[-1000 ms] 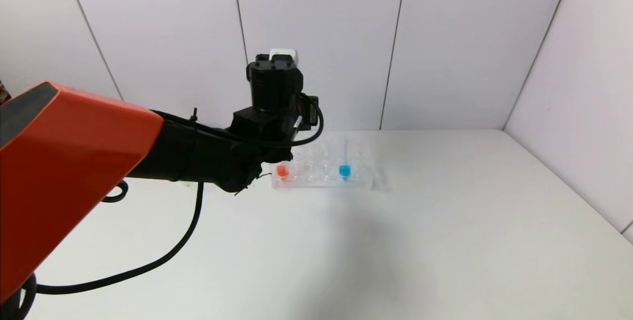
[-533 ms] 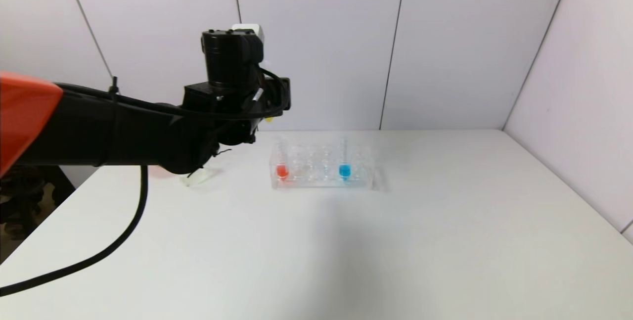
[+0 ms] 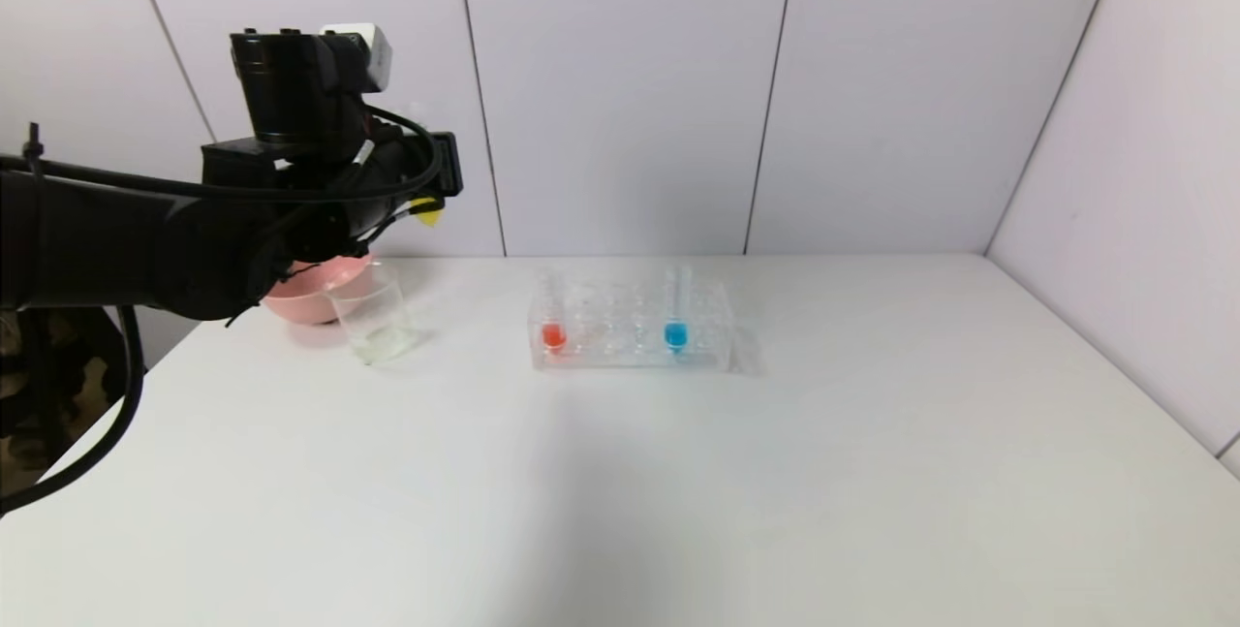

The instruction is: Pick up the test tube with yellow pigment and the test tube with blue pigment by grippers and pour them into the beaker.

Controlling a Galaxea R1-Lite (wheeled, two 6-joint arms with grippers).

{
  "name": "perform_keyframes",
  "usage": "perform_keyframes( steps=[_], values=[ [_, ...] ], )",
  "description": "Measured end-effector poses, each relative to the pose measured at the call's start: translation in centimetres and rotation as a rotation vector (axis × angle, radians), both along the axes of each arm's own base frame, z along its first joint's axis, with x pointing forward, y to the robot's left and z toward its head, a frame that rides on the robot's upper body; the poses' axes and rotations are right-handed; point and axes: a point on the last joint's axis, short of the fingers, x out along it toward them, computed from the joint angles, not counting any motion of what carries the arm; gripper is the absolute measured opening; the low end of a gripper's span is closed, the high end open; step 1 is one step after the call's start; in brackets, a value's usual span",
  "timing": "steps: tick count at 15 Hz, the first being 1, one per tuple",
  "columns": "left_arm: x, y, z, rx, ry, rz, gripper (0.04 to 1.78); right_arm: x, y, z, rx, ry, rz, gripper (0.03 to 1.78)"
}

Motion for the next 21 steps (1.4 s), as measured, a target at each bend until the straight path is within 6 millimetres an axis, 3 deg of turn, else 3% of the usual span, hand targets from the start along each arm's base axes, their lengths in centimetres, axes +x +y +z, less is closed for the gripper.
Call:
perform_keyframes(
  steps=[11,17,21],
  values=[
    [-1.1,12.8,-0.3,-0.004,0.045,0.104,0.52,0.0,0.0,0.0,0.000,0.000,0.001,1.71],
    [-2.9,18.0,-0.1,0.008,0.099,0.060,0.52,0.0,0.0,0.0,0.000,0.001,0.001,1.71],
    [-3.3,19.2,-0.1,0.029,0.104,0.030,0.52,0.0,0.0,0.0,0.000,0.000,0.000,1.71]
  ],
)
